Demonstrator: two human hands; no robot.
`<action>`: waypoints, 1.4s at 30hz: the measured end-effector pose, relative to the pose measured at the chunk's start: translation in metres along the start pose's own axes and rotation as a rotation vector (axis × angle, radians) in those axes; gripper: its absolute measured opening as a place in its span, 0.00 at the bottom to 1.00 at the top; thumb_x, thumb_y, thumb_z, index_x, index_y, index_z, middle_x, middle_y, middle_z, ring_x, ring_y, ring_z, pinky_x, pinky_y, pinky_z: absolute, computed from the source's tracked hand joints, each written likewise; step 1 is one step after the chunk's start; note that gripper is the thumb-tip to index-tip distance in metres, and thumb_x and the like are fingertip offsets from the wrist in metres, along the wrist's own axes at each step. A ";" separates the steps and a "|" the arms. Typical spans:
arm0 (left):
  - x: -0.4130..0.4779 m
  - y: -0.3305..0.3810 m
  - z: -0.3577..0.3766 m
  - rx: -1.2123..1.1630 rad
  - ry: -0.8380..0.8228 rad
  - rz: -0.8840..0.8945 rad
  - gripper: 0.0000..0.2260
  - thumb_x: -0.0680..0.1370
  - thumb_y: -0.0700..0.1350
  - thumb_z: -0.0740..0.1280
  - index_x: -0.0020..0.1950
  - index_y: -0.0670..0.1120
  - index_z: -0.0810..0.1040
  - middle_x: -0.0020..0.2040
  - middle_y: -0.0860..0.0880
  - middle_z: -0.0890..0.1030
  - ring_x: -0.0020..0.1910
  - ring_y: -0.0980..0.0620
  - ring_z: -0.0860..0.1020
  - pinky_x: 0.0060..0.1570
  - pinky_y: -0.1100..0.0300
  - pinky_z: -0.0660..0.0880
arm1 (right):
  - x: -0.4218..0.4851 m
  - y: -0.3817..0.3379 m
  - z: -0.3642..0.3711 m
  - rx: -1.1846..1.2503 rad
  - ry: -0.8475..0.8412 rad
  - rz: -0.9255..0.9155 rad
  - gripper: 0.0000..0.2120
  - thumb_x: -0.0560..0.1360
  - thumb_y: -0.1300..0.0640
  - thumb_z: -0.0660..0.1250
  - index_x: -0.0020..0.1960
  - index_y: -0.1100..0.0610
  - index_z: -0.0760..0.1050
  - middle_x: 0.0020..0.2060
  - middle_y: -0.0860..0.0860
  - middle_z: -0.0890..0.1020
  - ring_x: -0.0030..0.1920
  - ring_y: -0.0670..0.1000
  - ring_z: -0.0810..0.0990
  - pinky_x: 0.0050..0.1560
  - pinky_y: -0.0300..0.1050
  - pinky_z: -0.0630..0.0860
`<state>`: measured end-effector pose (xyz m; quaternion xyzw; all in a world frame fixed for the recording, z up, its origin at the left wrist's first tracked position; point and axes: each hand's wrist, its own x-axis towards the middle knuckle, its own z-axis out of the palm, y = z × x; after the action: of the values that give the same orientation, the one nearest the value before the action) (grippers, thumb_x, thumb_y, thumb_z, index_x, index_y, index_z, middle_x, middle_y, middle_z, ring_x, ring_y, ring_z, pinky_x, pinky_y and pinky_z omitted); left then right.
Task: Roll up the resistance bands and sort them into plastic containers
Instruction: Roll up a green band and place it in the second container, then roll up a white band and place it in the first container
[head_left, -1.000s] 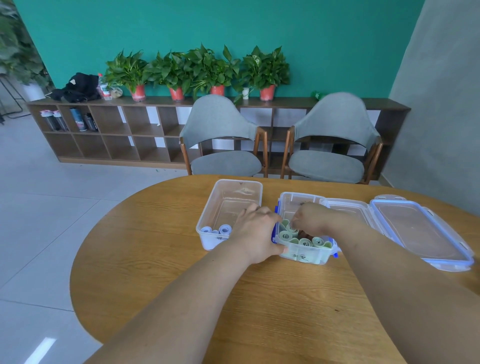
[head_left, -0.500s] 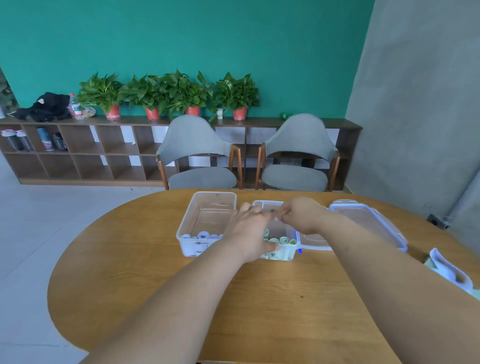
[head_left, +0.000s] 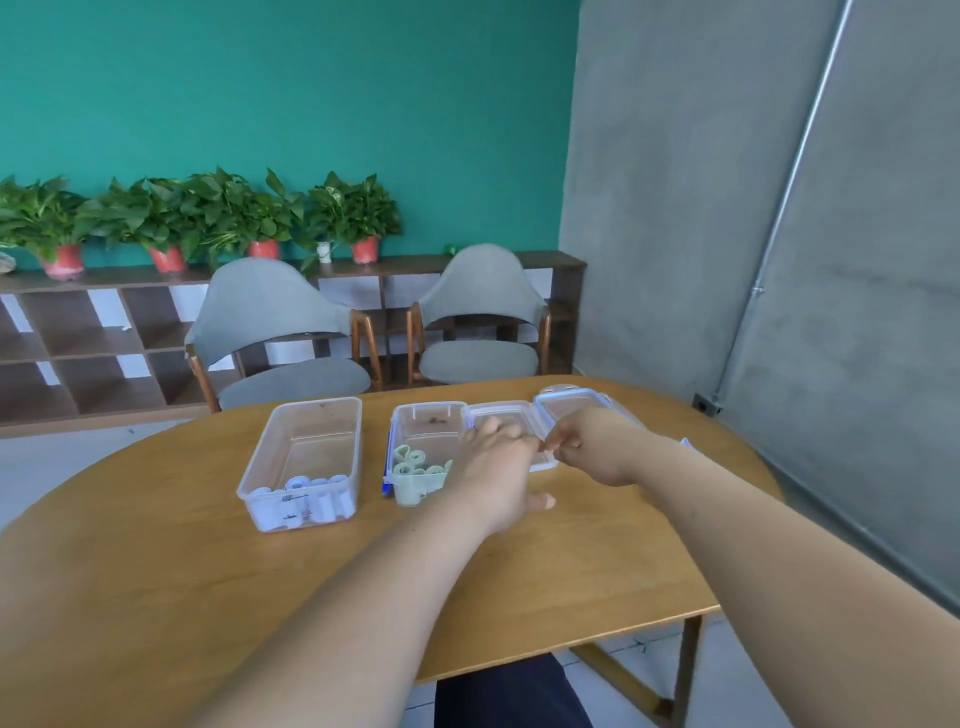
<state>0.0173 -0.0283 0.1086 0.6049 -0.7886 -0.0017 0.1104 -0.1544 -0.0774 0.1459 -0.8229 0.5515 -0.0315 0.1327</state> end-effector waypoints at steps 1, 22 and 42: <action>0.002 0.008 0.003 0.001 -0.003 0.016 0.33 0.77 0.63 0.73 0.77 0.51 0.72 0.72 0.51 0.73 0.75 0.46 0.62 0.74 0.49 0.63 | -0.007 0.009 0.000 0.007 0.002 0.012 0.14 0.84 0.51 0.62 0.66 0.45 0.81 0.56 0.46 0.83 0.58 0.51 0.81 0.60 0.48 0.78; 0.059 0.119 0.088 -0.045 -0.160 0.168 0.27 0.81 0.60 0.70 0.78 0.52 0.71 0.74 0.51 0.74 0.76 0.45 0.67 0.77 0.47 0.63 | -0.053 0.194 0.032 0.155 0.099 0.383 0.14 0.78 0.54 0.71 0.63 0.46 0.81 0.54 0.43 0.83 0.55 0.49 0.80 0.57 0.43 0.77; 0.106 0.147 0.137 -0.103 -0.278 0.200 0.26 0.85 0.41 0.60 0.83 0.49 0.60 0.85 0.54 0.53 0.76 0.43 0.62 0.75 0.49 0.65 | -0.022 0.229 0.080 0.126 0.238 0.575 0.29 0.81 0.63 0.63 0.80 0.47 0.65 0.67 0.52 0.75 0.66 0.56 0.75 0.54 0.50 0.80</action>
<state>-0.1732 -0.1079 0.0129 0.5109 -0.8514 -0.1148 0.0305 -0.3532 -0.1240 0.0129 -0.6139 0.7703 -0.1229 0.1212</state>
